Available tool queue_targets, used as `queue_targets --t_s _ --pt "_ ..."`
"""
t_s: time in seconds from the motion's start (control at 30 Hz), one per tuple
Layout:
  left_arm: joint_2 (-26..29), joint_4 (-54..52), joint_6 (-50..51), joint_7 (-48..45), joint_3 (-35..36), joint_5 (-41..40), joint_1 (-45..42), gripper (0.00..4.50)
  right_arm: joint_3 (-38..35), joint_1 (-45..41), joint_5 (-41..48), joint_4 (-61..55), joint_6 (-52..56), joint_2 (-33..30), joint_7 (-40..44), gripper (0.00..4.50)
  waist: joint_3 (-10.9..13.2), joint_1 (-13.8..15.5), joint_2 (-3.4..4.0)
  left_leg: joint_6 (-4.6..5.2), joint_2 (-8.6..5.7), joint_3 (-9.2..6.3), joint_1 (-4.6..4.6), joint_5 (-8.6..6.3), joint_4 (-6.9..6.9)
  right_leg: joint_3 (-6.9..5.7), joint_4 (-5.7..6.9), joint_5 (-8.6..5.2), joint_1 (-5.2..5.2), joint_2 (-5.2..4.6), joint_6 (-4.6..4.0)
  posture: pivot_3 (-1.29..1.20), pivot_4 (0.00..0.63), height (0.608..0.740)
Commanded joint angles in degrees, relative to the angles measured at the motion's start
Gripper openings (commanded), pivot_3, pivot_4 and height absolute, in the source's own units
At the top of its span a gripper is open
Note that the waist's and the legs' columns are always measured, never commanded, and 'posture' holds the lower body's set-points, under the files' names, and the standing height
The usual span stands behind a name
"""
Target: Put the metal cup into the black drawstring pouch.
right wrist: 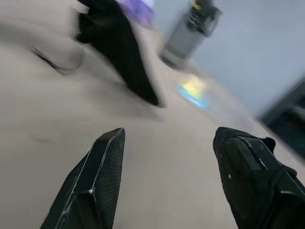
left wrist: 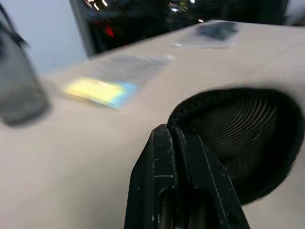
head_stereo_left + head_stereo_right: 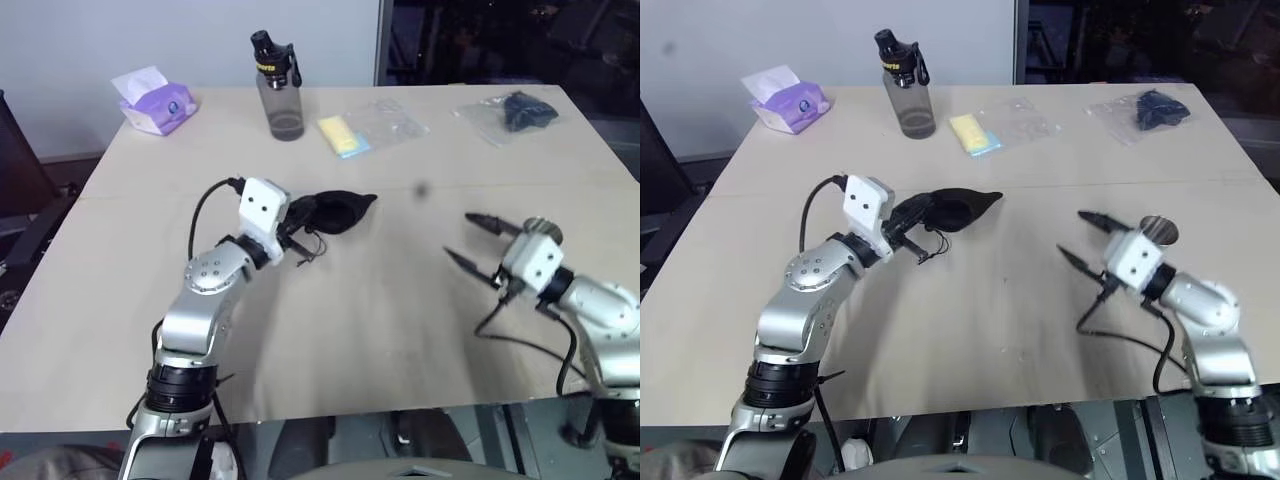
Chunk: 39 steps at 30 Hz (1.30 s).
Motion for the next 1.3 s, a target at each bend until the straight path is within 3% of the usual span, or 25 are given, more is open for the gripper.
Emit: queue_targets --t_s 0.03,0.2,0.47,0.77,0.8,0.87,1.0,1.2,1.3 --pt "-1.6 -4.6 5.2 2.3 2.1 -4.2 -0.4 0.13 -3.4 -3.9 -1.6 -1.9 10.2 -7.3 0.2 3.08 0.0 0.2 -0.06 0.00 -0.03 -0.01 -0.03 0.00 0.03 0.00 0.00 0.00 0.00 -0.03 0.00 0.00 0.150 0.740" --pt "-2.3 -5.4 6.8 3.2 1.2 -5.0 -0.1 0.13 -4.4 -3.9 2.8 -2.2 25.1 -13.7 4.1 3.08 0.0 0.2 -0.08 0.01 -0.02 -0.18 -0.07 0.00 -0.02 -0.12 -0.02 -0.02 0.00 0.01 -0.06 0.00 0.150 0.740" --pt "-2.4 -5.9 5.6 3.9 1.1 -4.6 1.4 0.13 -5.1 -0.6 8.9 -4.3 32.5 -17.0 8.5 3.08 0.0 -0.2 -0.08 0.01 -0.04 -0.09 -0.08 0.00 0.02 -0.03 -0.06 -0.08 0.00 -0.01 -0.15 0.00 0.150 0.740" --pt "-2.9 -6.0 5.6 3.8 0.7 -5.2 1.5 0.13 -3.4 0.1 7.0 -2.5 39.5 -18.7 4.5 3.08 0.0 0.0 -0.09 0.01 -0.05 -0.10 -0.11 0.00 0.03 -0.04 -0.07 -0.12 0.00 -0.01 -0.22 0.00 0.150 0.740" --pt "-2.8 -5.9 5.7 3.7 0.7 -5.2 1.4 0.00 -3.6 0.2 7.1 -2.7 39.5 -18.6 4.4 2.57 0.0 0.0 -0.09 0.01 -0.05 -0.10 -0.11 0.00 0.03 -0.04 -0.07 -0.12 -0.01 -0.01 -0.22 0.00 0.150 0.740" --pt "-2.7 -5.6 5.7 3.5 0.8 -5.3 1.2 0.00 -3.4 0.9 7.9 -3.9 40.5 -19.1 5.4 2.03 0.0 0.0 -0.09 0.01 -0.05 -0.12 -0.12 0.00 0.03 -0.05 -0.07 -0.12 -0.01 0.00 -0.22 0.00 0.150 0.740" --pt "-2.5 -5.0 6.0 3.1 0.5 -5.7 0.5 0.00 -2.9 2.6 7.4 -4.9 41.4 -20.1 5.4 0.05 0.0 0.0 -0.09 0.01 -0.05 -0.13 -0.11 0.00 0.03 -0.05 -0.06 -0.13 0.00 0.00 -0.21 0.00 0.150 0.740" --pt "-3.1 -4.0 5.9 3.1 0.3 -5.9 -0.4 0.00 -3.8 4.1 7.9 -6.4 41.9 -19.7 4.5 0.05 0.0 0.0 -0.10 0.01 -0.05 -0.12 -0.11 0.00 0.05 -0.05 -0.06 -0.16 0.00 0.00 -0.16 0.00 0.150 0.740" --pt "-6.6 -3.0 8.1 4.6 1.2 -8.6 -2.1 0.00 -4.0 -2.7 13.2 -9.6 35.1 -12.2 3.1 0.05 0.0 -0.4 -0.17 0.01 -0.05 -0.12 -0.11 0.00 0.05 -0.05 -0.07 -0.16 0.00 0.00 -0.15 0.00 0.150 0.740"
